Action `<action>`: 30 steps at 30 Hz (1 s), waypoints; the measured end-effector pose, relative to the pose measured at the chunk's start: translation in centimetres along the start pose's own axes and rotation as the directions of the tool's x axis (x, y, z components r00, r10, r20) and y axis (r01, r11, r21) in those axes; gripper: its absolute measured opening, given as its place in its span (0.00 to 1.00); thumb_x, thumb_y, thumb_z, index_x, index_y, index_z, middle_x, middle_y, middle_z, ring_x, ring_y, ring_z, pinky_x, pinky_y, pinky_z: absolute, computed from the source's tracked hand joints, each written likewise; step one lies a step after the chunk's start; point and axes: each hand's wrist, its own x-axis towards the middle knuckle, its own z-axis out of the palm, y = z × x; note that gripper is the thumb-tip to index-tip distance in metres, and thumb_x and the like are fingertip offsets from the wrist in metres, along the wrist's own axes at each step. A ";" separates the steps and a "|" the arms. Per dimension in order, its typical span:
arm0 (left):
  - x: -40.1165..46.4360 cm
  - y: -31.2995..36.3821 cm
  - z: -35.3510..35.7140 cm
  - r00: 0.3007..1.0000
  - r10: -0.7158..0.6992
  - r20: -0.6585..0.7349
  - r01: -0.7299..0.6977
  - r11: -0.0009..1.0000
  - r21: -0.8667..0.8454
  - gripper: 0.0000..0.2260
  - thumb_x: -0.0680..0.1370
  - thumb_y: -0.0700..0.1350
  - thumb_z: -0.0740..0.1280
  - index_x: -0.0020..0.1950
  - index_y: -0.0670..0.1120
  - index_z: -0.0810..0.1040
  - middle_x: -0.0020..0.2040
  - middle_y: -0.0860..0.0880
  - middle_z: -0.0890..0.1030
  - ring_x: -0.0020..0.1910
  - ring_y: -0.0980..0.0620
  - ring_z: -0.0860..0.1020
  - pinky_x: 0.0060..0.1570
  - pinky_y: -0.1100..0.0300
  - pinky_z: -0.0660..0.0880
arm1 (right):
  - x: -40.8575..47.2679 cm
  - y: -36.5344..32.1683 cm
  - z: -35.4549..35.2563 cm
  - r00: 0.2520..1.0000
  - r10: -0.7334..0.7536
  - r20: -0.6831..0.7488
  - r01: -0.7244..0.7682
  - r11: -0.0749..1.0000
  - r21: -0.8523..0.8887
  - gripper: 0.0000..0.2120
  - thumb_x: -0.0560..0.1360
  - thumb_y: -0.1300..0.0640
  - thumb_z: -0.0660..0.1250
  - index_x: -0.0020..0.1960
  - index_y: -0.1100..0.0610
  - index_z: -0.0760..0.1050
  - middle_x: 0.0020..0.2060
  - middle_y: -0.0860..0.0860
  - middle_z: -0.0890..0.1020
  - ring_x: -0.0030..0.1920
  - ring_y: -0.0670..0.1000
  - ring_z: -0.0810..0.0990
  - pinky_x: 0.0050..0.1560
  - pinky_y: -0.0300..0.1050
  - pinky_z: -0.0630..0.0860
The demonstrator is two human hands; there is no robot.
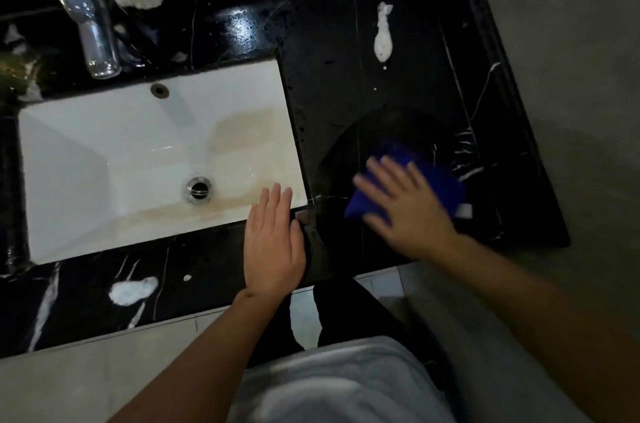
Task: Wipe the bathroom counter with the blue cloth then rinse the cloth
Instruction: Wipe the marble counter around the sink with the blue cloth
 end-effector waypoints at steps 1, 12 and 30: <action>0.0 0.2 0.1 1.000 -0.010 0.005 0.010 1.000 0.017 0.25 0.82 0.47 0.52 0.78 0.40 0.66 0.79 0.41 0.66 0.80 0.44 0.60 0.79 0.45 0.57 | 1.7 1.8 -0.7 0.992 0.127 -0.013 -0.127 0.992 0.001 0.32 0.79 0.36 0.51 0.81 0.45 0.53 0.82 0.52 0.56 0.82 0.56 0.52 0.79 0.59 0.47; -0.2 -0.7 -0.2 0.934 -0.305 -0.188 0.191 0.868 -0.458 0.24 0.79 0.36 0.53 0.75 0.39 0.70 0.78 0.43 0.67 0.80 0.47 0.61 0.79 0.49 0.58 | -2.6 -6.1 0.9 0.998 -0.058 -0.031 0.060 0.997 0.053 0.31 0.79 0.42 0.59 0.80 0.47 0.61 0.81 0.52 0.59 0.81 0.56 0.56 0.80 0.60 0.50; -0.1 0.2 -0.4 0.964 -0.222 -0.145 0.159 0.921 -0.355 0.25 0.82 0.40 0.53 0.80 0.42 0.63 0.80 0.43 0.63 0.81 0.49 0.58 0.80 0.49 0.55 | -2.7 -11.1 2.1 0.983 0.175 -0.061 -0.170 0.982 0.078 0.33 0.80 0.43 0.52 0.82 0.53 0.52 0.81 0.57 0.56 0.81 0.59 0.54 0.79 0.61 0.48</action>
